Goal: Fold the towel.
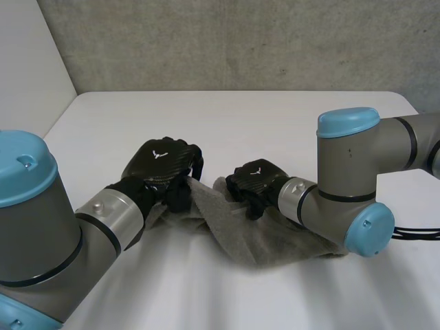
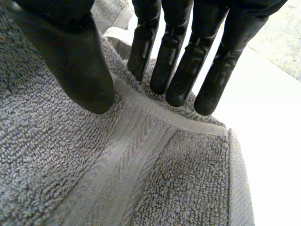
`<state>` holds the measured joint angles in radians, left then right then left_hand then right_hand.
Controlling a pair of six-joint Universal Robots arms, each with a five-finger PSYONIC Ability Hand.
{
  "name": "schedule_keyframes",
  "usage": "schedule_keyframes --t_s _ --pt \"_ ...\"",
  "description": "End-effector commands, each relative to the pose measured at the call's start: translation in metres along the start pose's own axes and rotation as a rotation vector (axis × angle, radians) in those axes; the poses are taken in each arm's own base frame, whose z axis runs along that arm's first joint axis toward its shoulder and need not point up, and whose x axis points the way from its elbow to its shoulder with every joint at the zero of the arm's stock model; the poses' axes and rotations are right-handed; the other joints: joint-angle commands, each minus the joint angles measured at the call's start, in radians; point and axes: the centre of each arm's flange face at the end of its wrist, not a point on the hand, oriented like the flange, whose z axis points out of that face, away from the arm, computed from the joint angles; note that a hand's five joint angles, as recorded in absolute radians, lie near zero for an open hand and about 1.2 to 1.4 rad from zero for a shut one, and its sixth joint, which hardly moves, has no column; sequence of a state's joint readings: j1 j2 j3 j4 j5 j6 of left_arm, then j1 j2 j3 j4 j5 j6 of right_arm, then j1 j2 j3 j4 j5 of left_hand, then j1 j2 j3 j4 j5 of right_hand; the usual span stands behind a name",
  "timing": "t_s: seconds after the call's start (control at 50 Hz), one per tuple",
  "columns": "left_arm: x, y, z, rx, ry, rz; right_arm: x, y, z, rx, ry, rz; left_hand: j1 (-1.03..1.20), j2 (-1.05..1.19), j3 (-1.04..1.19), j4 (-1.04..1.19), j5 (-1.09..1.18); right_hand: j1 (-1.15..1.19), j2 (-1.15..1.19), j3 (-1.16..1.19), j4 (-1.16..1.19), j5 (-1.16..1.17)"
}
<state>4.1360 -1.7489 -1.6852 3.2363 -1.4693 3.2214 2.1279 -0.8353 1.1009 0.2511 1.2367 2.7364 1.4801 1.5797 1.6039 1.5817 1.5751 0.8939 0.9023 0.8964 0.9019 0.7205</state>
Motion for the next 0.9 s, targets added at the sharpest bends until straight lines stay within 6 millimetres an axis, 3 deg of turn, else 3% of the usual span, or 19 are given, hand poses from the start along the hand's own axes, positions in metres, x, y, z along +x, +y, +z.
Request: schedule_keyframes --t_s 0.02,0.22,0.3,0.34,0.44,0.48,0.5,0.54,0.56,0.58,0.6,0.64,0.66,0.7,0.78,0.82,0.86,0.88,0.9 --pt "-0.004 0.001 0.002 -0.006 -0.013 -0.003 -0.007 0.007 -0.005 -0.028 -0.018 0.007 -0.084 -0.183 -0.208 -0.185 -0.353 -0.031 -0.039 -0.033 -0.039 -0.032" --pt "-0.009 0.002 0.003 -0.006 -0.027 -0.006 -0.008 0.021 -0.007 -0.071 -0.026 0.029 -0.084 -0.183 -0.208 -0.185 -0.353 0.022 0.014 0.019 0.014 0.021" --pt "-0.014 0.001 0.004 -0.005 -0.039 -0.008 -0.005 0.021 -0.004 -0.043 -0.009 0.019 -0.084 -0.183 -0.208 -0.185 -0.353 0.5 0.492 0.498 0.492 0.499" --pt "-0.014 0.001 0.005 -0.005 -0.039 -0.007 -0.005 0.017 -0.003 -0.021 -0.002 0.006 -0.084 -0.183 -0.208 -0.185 -0.353 0.502 0.494 0.5 0.494 0.501" --pt "-0.017 -0.008 0.015 0.041 -0.043 0.011 0.009 -0.013 -0.002 0.098 0.067 -0.053 -0.084 -0.183 -0.208 -0.185 -0.353 0.502 0.494 0.5 0.494 0.501" --pt "-0.022 -0.026 0.033 0.129 -0.058 0.056 0.031 -0.058 -0.01 0.284 0.186 -0.15 -0.084 -0.183 -0.208 -0.185 -0.353 0.502 0.494 0.5 0.494 0.501" --pt "-0.022 -0.027 0.033 0.129 -0.058 0.057 0.031 -0.058 -0.01 0.285 0.186 -0.15 -0.084 -0.183 -0.208 -0.185 -0.353 0.502 0.494 0.5 0.494 0.501" --pt "-0.034 -0.063 0.049 0.269 -0.097 0.117 0.042 -0.105 -0.021 0.533 0.308 -0.254 -0.084 -0.183 -0.208 -0.185 -0.353 0.502 0.494 0.5 0.494 0.501" --pt "-0.034 -0.064 0.049 0.269 -0.098 0.118 0.042 -0.105 -0.021 0.535 0.308 -0.255 -0.084 -0.183 -0.208 -0.185 -0.353 0.502 0.494 0.5 0.494 0.501" --pt "-0.039 -0.086 0.052 0.352 -0.116 0.142 0.047 -0.125 -0.03 0.656 0.366 -0.289 -0.084 -0.183 -0.208 -0.185 -0.353 0.502 0.494 0.5 0.494 0.501" --pt "-0.039 -0.086 0.052 0.353 -0.116 0.142 0.047 -0.125 -0.03 0.657 0.367 -0.29 -0.084 -0.183 -0.208 -0.185 -0.353 0.502 0.494 0.5 0.494 0.501" --pt "-0.048 -0.132 0.054 0.545 -0.164 0.173 0.06 -0.16 -0.056 0.88 0.49 -0.336 -0.084 -0.183 -0.208 -0.185 -0.353 0.502 0.494 0.5 0.494 0.501" --pt "-0.048 -0.132 0.054 0.546 -0.164 0.173 0.06 -0.161 -0.056 0.881 0.491 -0.336 -0.084 -0.183 -0.208 -0.185 -0.353 0.502 0.494 0.5 0.494 0.501" --pt "-0.055 -0.169 0.047 0.725 -0.23 0.181 0.065 -0.175 -0.075 0.963 0.55 -0.315 -0.084 -0.183 -0.208 -0.185 -0.353 0.502 0.494 0.5 0.494 0.501" --pt "-0.06 -0.195 0.031 0.846 -0.285 0.18 0.067 -0.174 -0.076 0.949 0.559 -0.294 -0.084 -0.183 -0.208 -0.185 -0.353 0.502 0.494 0.5 0.494 0.501" --pt "-0.059 -0.193 0.029 0.841 -0.291 0.176 0.066 -0.17 -0.073 0.924 0.549 -0.287 -0.084 -0.183 -0.208 -0.185 -0.353 0.502 0.494 0.5 0.494 0.501" --pt "-0.058 -0.17 0.034 0.75 -0.277 0.175 0.064 -0.158 -0.067 0.854 0.515 -0.273 -0.084 -0.183 -0.208 -0.185 -0.353 0.502 0.494 0.5 0.494 0.501" --pt "-0.058 -0.17 0.034 0.75 -0.277 0.175 0.064 -0.158 -0.067 0.853 0.515 -0.272 -0.084 -0.183 -0.208 -0.185 -0.353 0.502 0.494 0.5 0.494 0.501" --pt "-0.056 -0.151 0.037 0.679 -0.267 0.169 0.061 -0.148 -0.059 0.8 0.486 -0.263 -0.084 -0.183 -0.208 -0.185 -0.353 0.502 0.494 0.5 0.494 0.501"
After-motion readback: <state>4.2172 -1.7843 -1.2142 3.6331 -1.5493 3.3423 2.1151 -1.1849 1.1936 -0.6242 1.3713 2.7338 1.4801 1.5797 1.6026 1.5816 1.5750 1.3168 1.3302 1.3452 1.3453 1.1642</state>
